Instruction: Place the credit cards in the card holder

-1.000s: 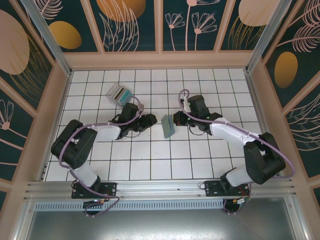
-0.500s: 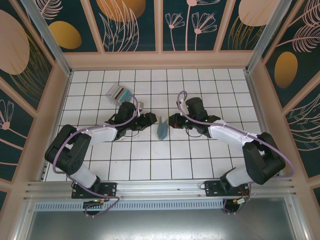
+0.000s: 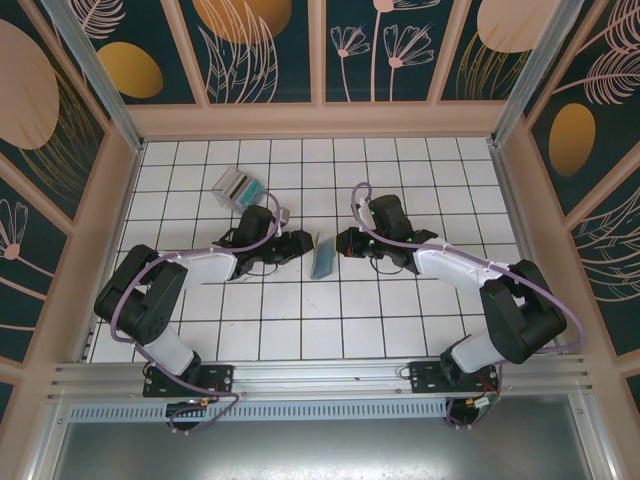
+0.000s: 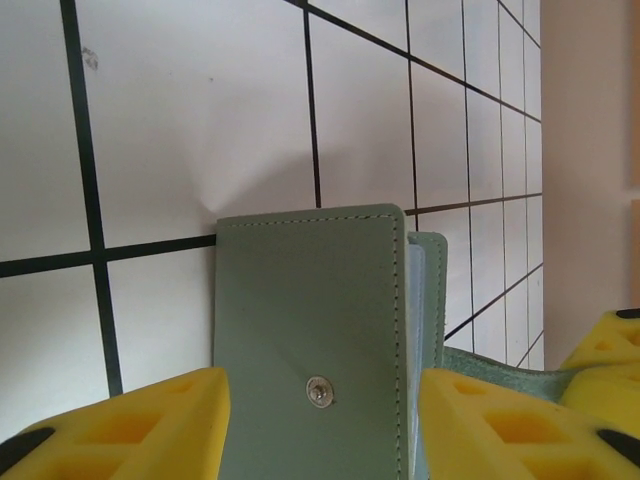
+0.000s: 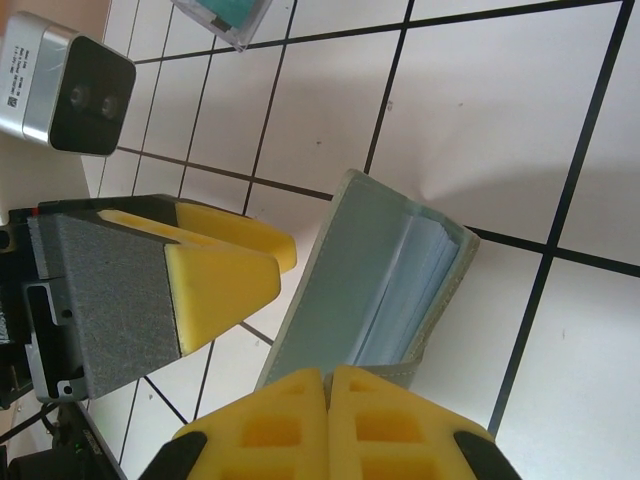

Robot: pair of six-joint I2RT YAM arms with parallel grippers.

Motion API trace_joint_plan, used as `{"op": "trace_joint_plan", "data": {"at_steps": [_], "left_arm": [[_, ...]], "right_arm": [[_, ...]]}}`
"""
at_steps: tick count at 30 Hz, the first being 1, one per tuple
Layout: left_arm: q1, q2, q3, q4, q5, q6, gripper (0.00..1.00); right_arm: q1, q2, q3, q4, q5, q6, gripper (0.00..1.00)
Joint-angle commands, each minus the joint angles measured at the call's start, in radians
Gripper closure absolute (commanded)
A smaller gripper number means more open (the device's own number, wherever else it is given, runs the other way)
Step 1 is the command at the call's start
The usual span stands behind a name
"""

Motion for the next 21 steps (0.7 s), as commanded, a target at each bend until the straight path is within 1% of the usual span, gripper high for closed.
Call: {"op": "trace_joint_plan", "data": {"at_steps": [1, 5, 8, 10, 11, 13, 15, 18, 21], "left_arm": [[0.005, 0.004, 0.029, -0.011, 0.023, 0.036, 0.44], [0.004, -0.017, 0.016, -0.008, 0.034, 0.039, 0.42], [0.004, 0.005, 0.047, -0.108, -0.010, 0.094, 0.45], [0.004, 0.023, 0.053, -0.148, -0.039, 0.111, 0.49], [0.004, 0.026, 0.048, -0.147, -0.054, 0.111, 0.52], [0.005, 0.036, 0.036, -0.144, -0.089, 0.112, 0.61], [0.005, 0.047, 0.034, -0.145, -0.108, 0.121, 0.66], [0.005, 0.048, 0.020, -0.133, -0.123, 0.121, 0.72], [0.005, 0.055, 0.013, -0.116, -0.112, 0.118, 0.79]], "right_arm": [[0.008, 0.002, 0.047, -0.007, -0.009, -0.021, 1.00], [0.009, 0.009, 0.067, -0.019, -0.011, -0.024, 1.00], [0.011, 0.006, 0.069, -0.014, -0.018, -0.022, 1.00], [0.011, 0.011, 0.071, -0.012, -0.011, -0.021, 1.00], [0.010, 0.015, 0.074, -0.013, -0.008, -0.021, 1.00], [0.011, 0.024, 0.075, -0.025, 0.010, -0.025, 1.00], [0.009, 0.030, 0.065, -0.038, 0.042, -0.030, 1.00], [0.004, 0.043, 0.056, -0.069, 0.089, -0.034, 1.00], [0.004, 0.059, 0.057, -0.121, 0.172, -0.055, 1.00]]}}
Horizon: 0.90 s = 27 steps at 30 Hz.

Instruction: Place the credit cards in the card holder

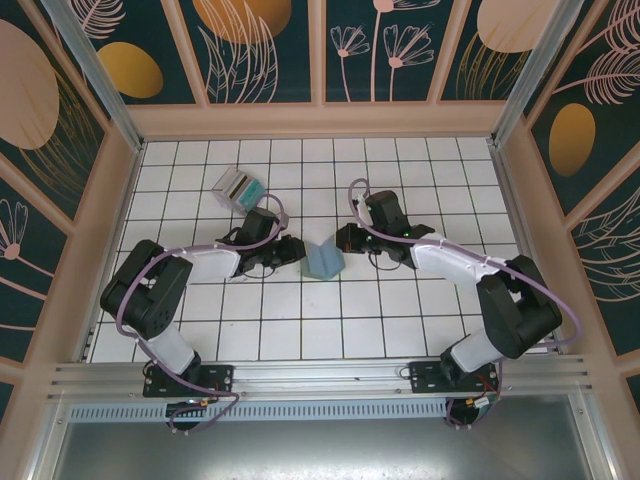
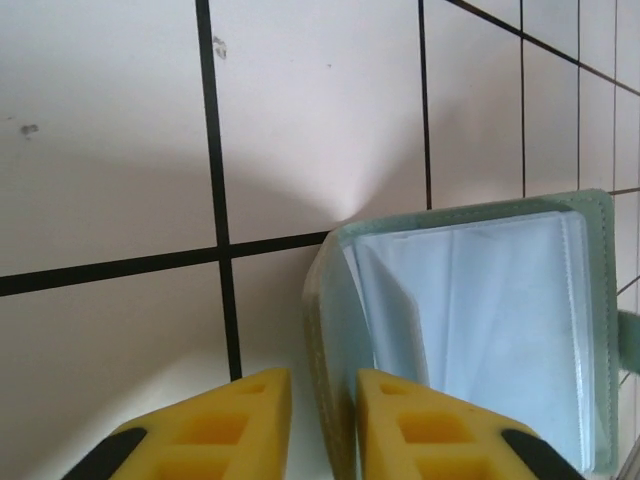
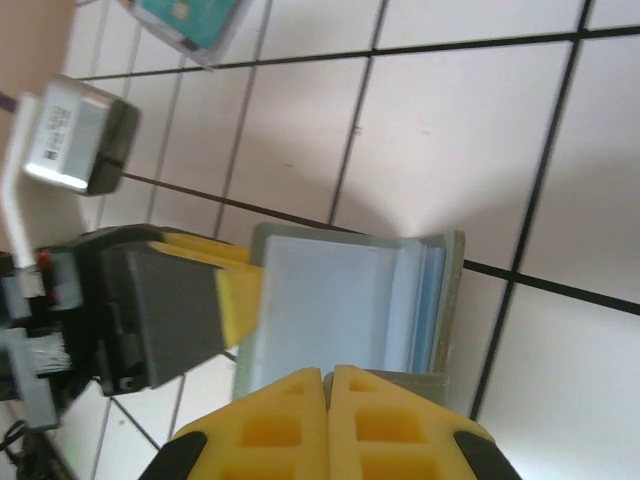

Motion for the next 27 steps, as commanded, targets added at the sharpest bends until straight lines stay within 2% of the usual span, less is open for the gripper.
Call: {"op": "trace_joint_plan", "data": {"at_steps": [1, 6, 10, 17, 23, 27], "left_arm": [[0.005, 0.013, -0.009, 0.002, -0.009, 0.013, 0.81], [0.005, 0.013, -0.010, 0.002, -0.020, 0.016, 0.84], [0.005, 0.011, -0.011, 0.000, -0.020, 0.013, 0.84], [0.005, 0.001, -0.014, 0.006, -0.033, 0.006, 0.84], [0.005, -0.006, -0.017, 0.004, -0.042, -0.003, 0.83], [0.005, -0.017, -0.021, 0.008, -0.042, -0.012, 0.77]], "right_arm": [[0.000, 0.026, 0.008, -0.085, 0.118, -0.038, 0.93], [-0.001, -0.018, 0.013, -0.115, 0.189, -0.048, 0.64], [0.003, -0.075, 0.050, -0.165, 0.261, -0.053, 0.53], [0.048, -0.067, 0.079, -0.137, 0.148, -0.015, 0.59], [0.124, 0.023, 0.103, -0.102, 0.152, 0.027, 0.66], [0.165, 0.130, 0.147, -0.172, 0.261, 0.040, 0.67]]}}
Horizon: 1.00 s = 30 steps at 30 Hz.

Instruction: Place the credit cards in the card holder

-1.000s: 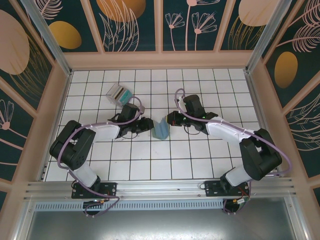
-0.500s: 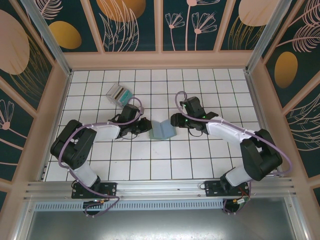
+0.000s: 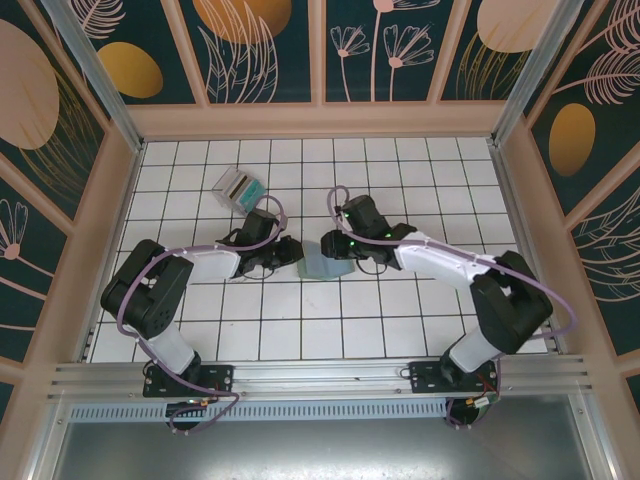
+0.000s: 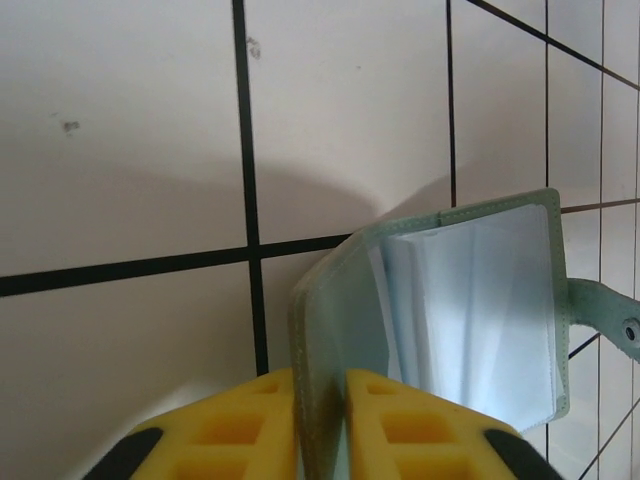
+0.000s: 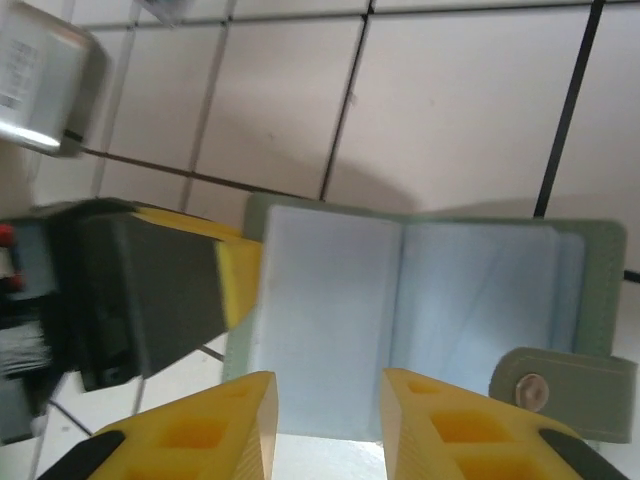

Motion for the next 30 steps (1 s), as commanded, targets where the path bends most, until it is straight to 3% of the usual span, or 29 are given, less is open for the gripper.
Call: {"op": "trace_joint_plan", "data": {"at_steps": [1, 8, 19, 27, 30], "left_arm": [[0.005, -0.023, -0.013, 0.006, -0.009, -0.014, 0.74], [0.039, -0.086, -0.084, 0.113, 0.056, -0.120, 0.61], [0.156, -0.275, -0.156, 0.025, -0.072, -0.148, 0.56], [0.246, -0.355, -0.137, -0.052, -0.130, -0.105, 0.54], [0.269, -0.396, -0.102, -0.102, -0.212, -0.071, 0.52]], "right_arm": [[0.029, 0.088, 0.066, -0.072, 0.109, 0.035, 0.67], [0.084, 0.222, 0.133, -0.138, 0.184, 0.053, 0.65], [0.199, 0.353, 0.231, -0.238, 0.396, 0.061, 0.41], [0.241, 0.348, 0.262, -0.255, 0.470, 0.102, 0.38], [0.249, 0.300, 0.246, -0.226, 0.504, 0.108, 0.37]]}}
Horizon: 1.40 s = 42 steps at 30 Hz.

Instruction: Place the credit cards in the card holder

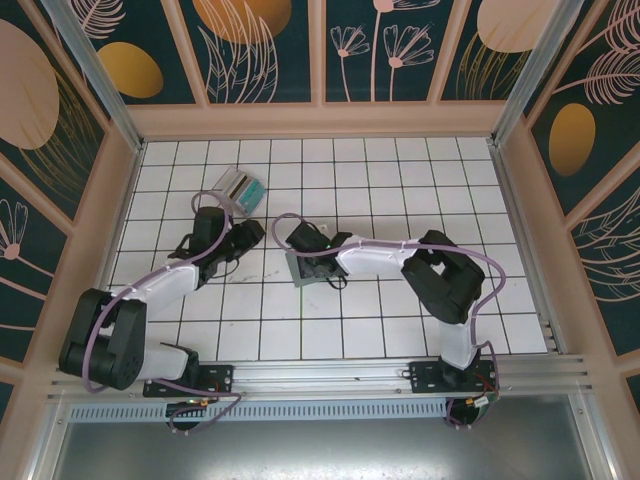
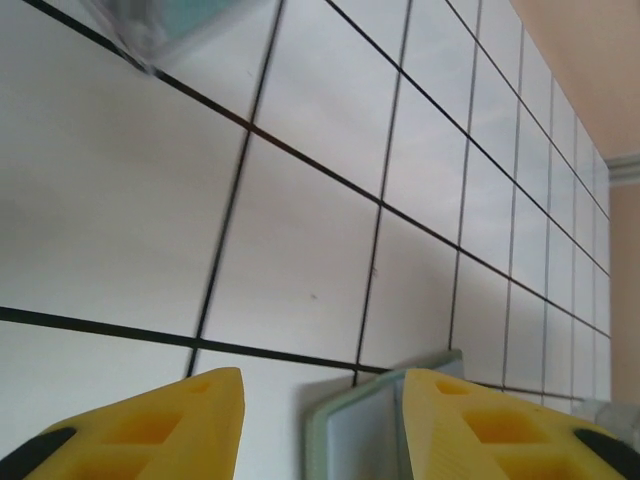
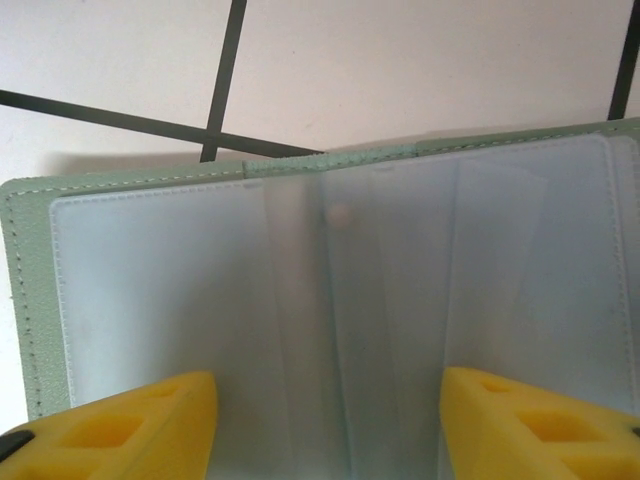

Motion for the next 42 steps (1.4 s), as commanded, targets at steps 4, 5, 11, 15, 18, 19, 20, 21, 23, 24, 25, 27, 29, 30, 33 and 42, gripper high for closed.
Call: {"op": "trace_joint_plan", "data": {"at_steps": [4, 5, 11, 15, 18, 19, 20, 21, 23, 24, 25, 27, 29, 30, 33, 42], "left_arm": [[0.047, -0.069, 0.111, -0.120, -0.138, 0.096, 0.52], [0.048, -0.073, 0.131, -0.134, -0.151, 0.108, 0.52], [0.051, -0.090, 0.173, -0.161, -0.183, 0.143, 0.51], [0.057, -0.101, 0.175, -0.172, -0.218, 0.163, 0.47], [0.059, -0.101, 0.209, -0.222, -0.253, 0.200, 0.45], [0.059, -0.101, 0.219, -0.236, -0.275, 0.211, 0.40], [0.061, -0.100, 0.232, -0.252, -0.301, 0.223, 0.37], [0.063, -0.099, 0.246, -0.264, -0.323, 0.234, 0.34], [0.070, -0.094, 0.280, -0.290, -0.366, 0.261, 0.26], [0.072, -0.090, 0.296, -0.293, -0.383, 0.274, 0.23], [0.074, -0.083, 0.310, -0.292, -0.402, 0.289, 0.19], [0.078, -0.055, 0.351, -0.292, -0.429, 0.319, 0.13], [0.086, -0.012, 0.421, -0.298, -0.419, 0.367, 0.09], [0.087, 0.013, 0.453, -0.306, -0.410, 0.391, 0.08], [0.089, 0.090, 0.548, -0.320, -0.411, 0.469, 0.01], [0.141, 0.305, 0.735, -0.315, -0.446, 0.610, 0.01]], "right_arm": [[0.010, -0.125, -0.039, 0.031, 0.078, 0.006, 0.34], [0.009, -0.136, -0.039, 0.031, 0.075, -0.001, 0.33], [0.010, -0.087, -0.043, 0.011, 0.050, -0.052, 0.34], [0.030, -0.024, -0.043, 0.033, 0.007, -0.048, 0.35], [0.044, 0.029, -0.023, 0.017, 0.042, -0.018, 0.34], [0.050, 0.039, -0.020, 0.010, 0.069, -0.006, 0.34], [0.059, 0.041, -0.021, 0.005, 0.117, 0.011, 0.34], [0.068, 0.033, -0.024, 0.009, 0.145, 0.020, 0.34], [0.074, -0.019, -0.045, 0.040, 0.154, 0.047, 0.32], [0.074, -0.057, -0.066, 0.067, 0.148, 0.057, 0.32], [0.074, -0.104, -0.096, 0.111, 0.145, 0.064, 0.30], [0.069, -0.189, -0.147, 0.172, 0.152, 0.083, 0.26], [0.055, -0.265, -0.183, 0.206, 0.165, 0.100, 0.23], [0.046, -0.290, -0.191, 0.212, 0.168, 0.105, 0.22], [0.026, -0.350, -0.208, 0.222, 0.177, 0.089, 0.22], [-0.031, -0.437, -0.258, 0.228, 0.167, 0.084, 0.22]]}}
